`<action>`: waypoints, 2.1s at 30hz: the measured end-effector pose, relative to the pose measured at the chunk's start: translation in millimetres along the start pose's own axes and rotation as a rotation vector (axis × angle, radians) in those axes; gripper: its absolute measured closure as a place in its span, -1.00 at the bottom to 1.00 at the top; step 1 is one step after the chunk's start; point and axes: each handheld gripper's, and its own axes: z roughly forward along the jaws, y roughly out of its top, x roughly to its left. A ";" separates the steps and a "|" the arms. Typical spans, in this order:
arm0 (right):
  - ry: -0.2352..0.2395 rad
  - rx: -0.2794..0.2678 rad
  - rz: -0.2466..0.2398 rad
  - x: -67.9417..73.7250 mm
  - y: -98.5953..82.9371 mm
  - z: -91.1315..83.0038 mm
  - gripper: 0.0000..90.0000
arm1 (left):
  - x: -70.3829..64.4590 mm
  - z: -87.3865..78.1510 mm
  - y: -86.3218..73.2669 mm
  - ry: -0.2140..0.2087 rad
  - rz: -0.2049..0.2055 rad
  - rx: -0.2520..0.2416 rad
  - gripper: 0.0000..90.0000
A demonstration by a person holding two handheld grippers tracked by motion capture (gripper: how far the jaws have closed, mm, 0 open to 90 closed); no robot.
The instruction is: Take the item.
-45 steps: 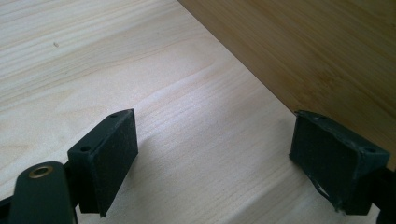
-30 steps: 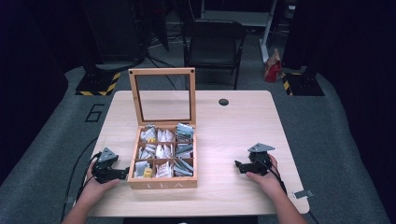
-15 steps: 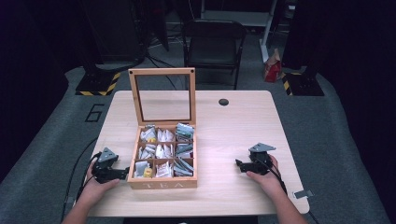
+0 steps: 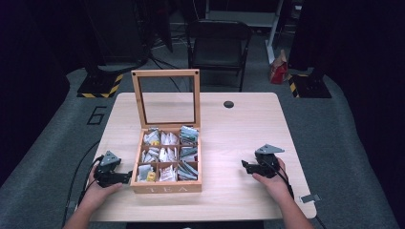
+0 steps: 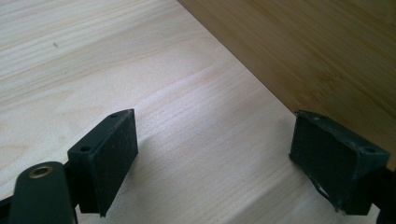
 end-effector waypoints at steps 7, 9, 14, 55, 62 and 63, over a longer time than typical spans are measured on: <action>0.016 -0.009 -0.018 7.0 5.8 -3.7 -0.35 | -0.1 0.2 -0.1 0.001 0.000 -0.002 -0.68; 0.022 -0.010 -0.011 9.7 7.6 -5.2 -0.35 | -0.1 0.2 -0.1 0.001 0.000 -0.002 -0.68; 0.028 -0.017 -0.032 14.4 13.4 -9.4 -0.35 | 0.0 0.1 0.0 0.000 0.000 -0.001 -0.68; 0.156 -0.055 -0.145 60.3 67.4 -36.4 -0.22 | 0.4 -0.4 0.3 0.001 0.007 0.005 -0.68; 0.172 -0.068 -0.141 66.1 73.8 -37.8 -0.22 | 0.1 -0.2 0.1 -0.001 0.002 0.003 -0.68; 0.175 -0.069 -0.138 67.1 74.4 -37.8 -0.22 | 0.6 -0.5 0.3 0.002 0.011 0.005 -0.68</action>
